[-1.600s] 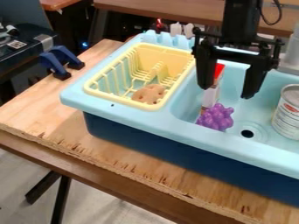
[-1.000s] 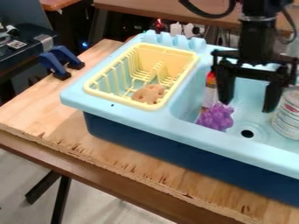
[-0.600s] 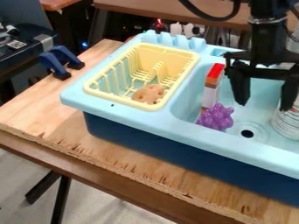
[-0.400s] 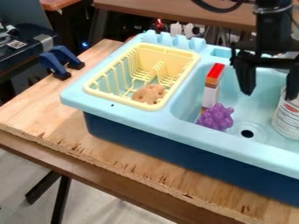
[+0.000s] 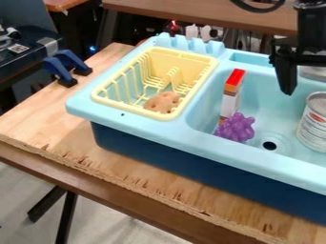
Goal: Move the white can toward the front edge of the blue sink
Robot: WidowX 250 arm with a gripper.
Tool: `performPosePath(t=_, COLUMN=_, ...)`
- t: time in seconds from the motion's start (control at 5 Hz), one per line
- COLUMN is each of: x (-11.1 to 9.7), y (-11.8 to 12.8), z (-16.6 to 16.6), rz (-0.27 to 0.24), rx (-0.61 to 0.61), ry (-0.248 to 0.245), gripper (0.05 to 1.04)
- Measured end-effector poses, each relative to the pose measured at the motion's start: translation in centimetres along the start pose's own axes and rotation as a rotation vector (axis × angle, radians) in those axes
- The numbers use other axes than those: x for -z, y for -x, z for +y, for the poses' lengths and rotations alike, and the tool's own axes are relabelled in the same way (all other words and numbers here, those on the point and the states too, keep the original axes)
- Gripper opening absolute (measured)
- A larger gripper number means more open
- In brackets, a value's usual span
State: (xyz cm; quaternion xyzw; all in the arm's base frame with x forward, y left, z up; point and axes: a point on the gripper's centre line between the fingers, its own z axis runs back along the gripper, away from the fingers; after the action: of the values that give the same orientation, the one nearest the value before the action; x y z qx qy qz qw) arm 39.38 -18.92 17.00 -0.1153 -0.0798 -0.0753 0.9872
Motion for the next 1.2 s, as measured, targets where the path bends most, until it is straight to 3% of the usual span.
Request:
performPosePath(t=0.2, x=1.2, y=-0.8, z=0.1, rz=0.048, rx=-0.010, ry=-0.039, gripper=1.010)
performPosePath(t=0.6, x=2.5, y=-1.2, z=0.9, rz=0.086, rx=-0.020, ry=-0.109, gripper=1.010)
performPosePath(t=1.2, x=2.9, y=-1.9, z=-0.2, rz=0.034, rx=-0.045, ry=-0.084, gripper=1.010)
